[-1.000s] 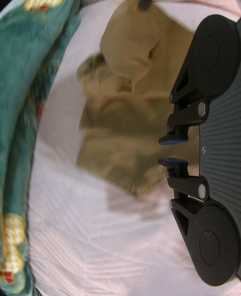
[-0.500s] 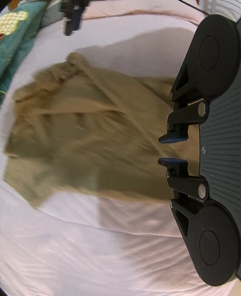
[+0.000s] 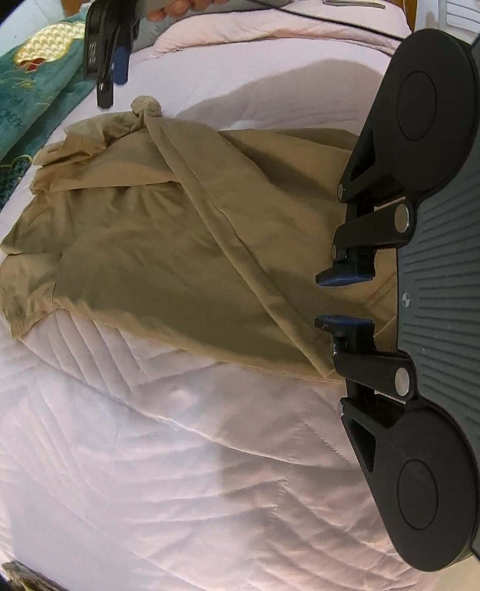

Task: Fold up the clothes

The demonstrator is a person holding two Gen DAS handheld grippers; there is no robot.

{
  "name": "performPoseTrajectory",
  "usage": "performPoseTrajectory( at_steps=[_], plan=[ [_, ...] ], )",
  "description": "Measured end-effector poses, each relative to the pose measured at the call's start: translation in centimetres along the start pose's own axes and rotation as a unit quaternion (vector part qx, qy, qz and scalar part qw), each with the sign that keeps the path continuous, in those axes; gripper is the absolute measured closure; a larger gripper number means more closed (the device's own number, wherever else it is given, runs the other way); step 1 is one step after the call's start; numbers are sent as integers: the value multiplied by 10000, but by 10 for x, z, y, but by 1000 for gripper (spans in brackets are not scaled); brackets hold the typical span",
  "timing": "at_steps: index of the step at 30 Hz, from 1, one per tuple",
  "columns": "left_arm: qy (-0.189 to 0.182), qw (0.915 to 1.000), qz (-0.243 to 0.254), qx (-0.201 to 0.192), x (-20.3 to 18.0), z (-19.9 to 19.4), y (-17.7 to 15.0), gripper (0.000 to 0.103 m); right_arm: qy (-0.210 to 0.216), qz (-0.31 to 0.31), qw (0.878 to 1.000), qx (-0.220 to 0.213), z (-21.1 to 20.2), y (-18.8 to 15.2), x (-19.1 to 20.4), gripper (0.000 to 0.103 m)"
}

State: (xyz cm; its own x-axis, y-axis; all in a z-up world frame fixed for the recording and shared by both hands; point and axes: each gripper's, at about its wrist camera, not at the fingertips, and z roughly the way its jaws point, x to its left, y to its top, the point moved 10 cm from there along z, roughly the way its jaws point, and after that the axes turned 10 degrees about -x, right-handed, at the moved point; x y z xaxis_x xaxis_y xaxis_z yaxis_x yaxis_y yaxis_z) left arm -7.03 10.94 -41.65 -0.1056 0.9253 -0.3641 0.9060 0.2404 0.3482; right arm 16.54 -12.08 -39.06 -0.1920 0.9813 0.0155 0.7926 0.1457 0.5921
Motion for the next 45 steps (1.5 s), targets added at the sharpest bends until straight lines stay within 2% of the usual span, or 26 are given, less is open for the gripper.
performPoseTrajectory(
  at_steps=[5, 7, 10, 14, 15, 16, 17, 19, 21, 26, 27, 28, 29, 30, 31, 32, 34, 36, 39, 45],
  plan=[
    [-29, 9984, 554, -131, -13, 11, 6, 82, 63, -292, 9996, -27, 6, 5, 24, 50],
    [78, 9985, 533, -139, -2, 14, 11, 82, 56, -328, 9994, -26, 8, 8, 27, 50],
    [36, 9993, 344, -174, 12, 12, 19, 82, 26, -342, 9994, -13, 11, 11, 29, 50],
    [27, 9978, 648, -159, 10, 10, 25, 81, 54, -354, 9994, 41, 15, 12, 39, 50],
    [1, 9977, 645, -197, 9, 7, 27, 79, 69, -383, 9992, 44, 15, 12, 43, 50],
    [-33, 9977, 639, -227, 9, 4, 30, 70, 68, -428, 9990, 47, 15, 12, 46, 50],
    [-92, 9977, 632, -226, 10, 3, 30, 55, 60, -470, 9989, 66, 15, 12, 49, 50],
    [-179, 9975, 670, -103, 11, 6, 28, 43, 2, -470, 9988, 116, 16, 13, 47, 50],
    [-210, 9968, 765, 26, 11, 9, 23, 42, -77, -452, 9988, 154, 18, 13, 44, 49],
    [-389, 9954, 876, -23, -5, 12, 23, 42, -299, -521, 9981, 148, 23, 11, 35, 48],
    [-403, 9952, 894, 3, -9, 13, 21, 43, -344, -538, 9979, 145, 24, 10, 33, 48],
    [-388, 9952, 897, 99, -9, 16, 16, 51, -363, -553, 9977, 146, 25, 10, 32, 48],
    [-332, 9951, 914, 172, -8, 21, 11, 67, -345, -567, 9977, 151, 26, 10, 32, 48],
    [-288, 9952, 910, 233, -6, 25, 8, 76, -327, -580, 9977, 157, 28, 10, 32, 48],
    [-277, 9957, 850, 262, -4, 28, 7, 92, -322, -616, 9975, 154, 29, 11, 33, 48],
    [-276, 9961, 788, 275, -3, 31, 8, 98, -337, -685, 9970, 137, 31, 12, 34, 47],
    [-274, 9967, 737, 199, -3, 31, 14, 103, -453, -859, 9953, 40, 34, 15, 34, 47],
    [-260, 9964, 801, 101, -8, 25, 18, 103, -615, -1050, 9925, -87, 35, 19, 32, 47],
    [-397, 9961, 783, 56, -22, 12, 20, 103, -555, -1116, 9922, -18, 39, 18, 29, 47],
    [-553, 9949, 839, 4, -48, -4, 14, 103, -319, -788, 9960, 279, 31, 4, 11, 46]
  ],
)
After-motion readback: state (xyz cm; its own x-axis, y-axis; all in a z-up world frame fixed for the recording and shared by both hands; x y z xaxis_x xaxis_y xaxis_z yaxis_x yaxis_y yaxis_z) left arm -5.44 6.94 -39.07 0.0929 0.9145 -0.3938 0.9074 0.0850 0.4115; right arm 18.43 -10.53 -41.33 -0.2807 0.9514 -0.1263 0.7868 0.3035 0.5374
